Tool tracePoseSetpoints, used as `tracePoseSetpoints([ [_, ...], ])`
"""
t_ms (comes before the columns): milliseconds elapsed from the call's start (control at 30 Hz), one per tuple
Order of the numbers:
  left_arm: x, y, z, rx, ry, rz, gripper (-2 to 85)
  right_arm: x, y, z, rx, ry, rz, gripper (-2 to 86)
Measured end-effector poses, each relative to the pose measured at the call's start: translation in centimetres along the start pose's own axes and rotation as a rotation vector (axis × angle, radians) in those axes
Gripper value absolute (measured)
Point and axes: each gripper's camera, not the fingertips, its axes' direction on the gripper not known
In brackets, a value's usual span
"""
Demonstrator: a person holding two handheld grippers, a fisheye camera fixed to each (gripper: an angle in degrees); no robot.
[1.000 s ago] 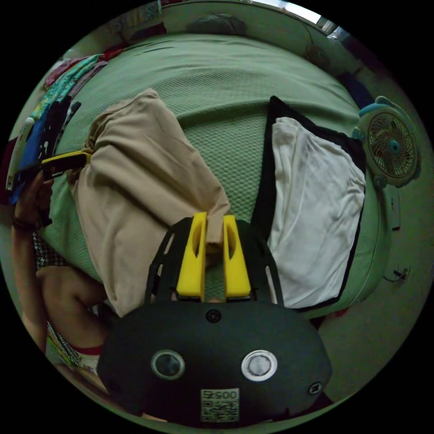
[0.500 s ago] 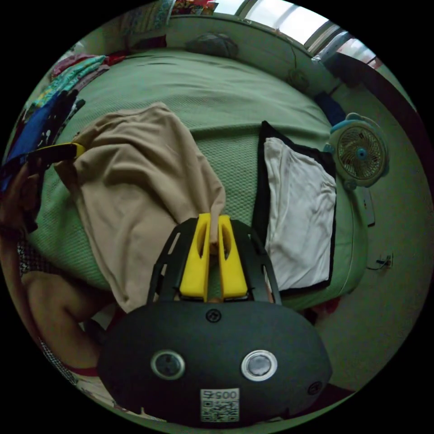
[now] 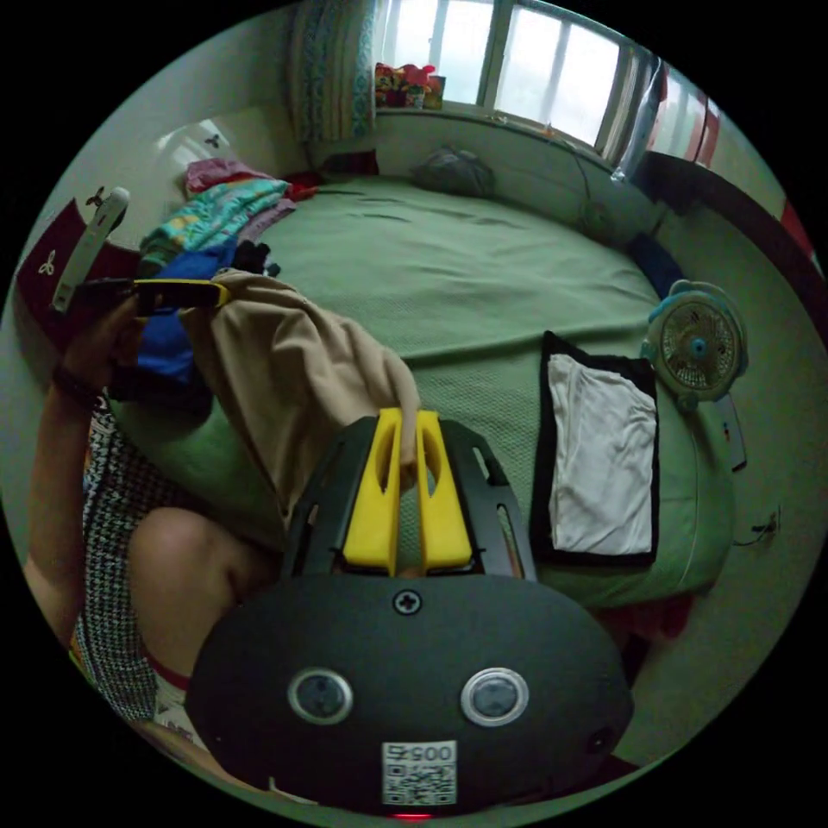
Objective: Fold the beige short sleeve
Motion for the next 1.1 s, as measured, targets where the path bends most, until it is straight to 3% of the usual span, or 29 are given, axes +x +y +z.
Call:
tracePoseSetpoints([
  [200,-3.6,1.4,-10.6,0.069,-0.114,0.035,5.9,-5.6,-1.6,-5.0,0.138,-0.088,-0.054,-1.1],
  [433,-10.6,1.0,-21.6,0.055,-0.321,-0.006,6.0,-13.5,-4.9,-7.4,0.285,-0.335,-0.053,-1.1],
  [600,-15.1,-0.8,-20.3,-0.011,-0.428,-0.040,6.2,-19.1,-6.4,-1.9,0.216,-0.547,0.055,0.5],
  [767,-20.3,1.1,-14.3,-0.195,-0.380,-0.171,7.2,-25.6,-5.2,7.0,-0.113,-0.544,-0.136,7.1],
  [1100,-24.2,7.7,-21.9,-0.047,-0.342,-0.184,9.7,-25.4,-5.2,7.7,-0.060,-0.591,-0.152,8.8],
])
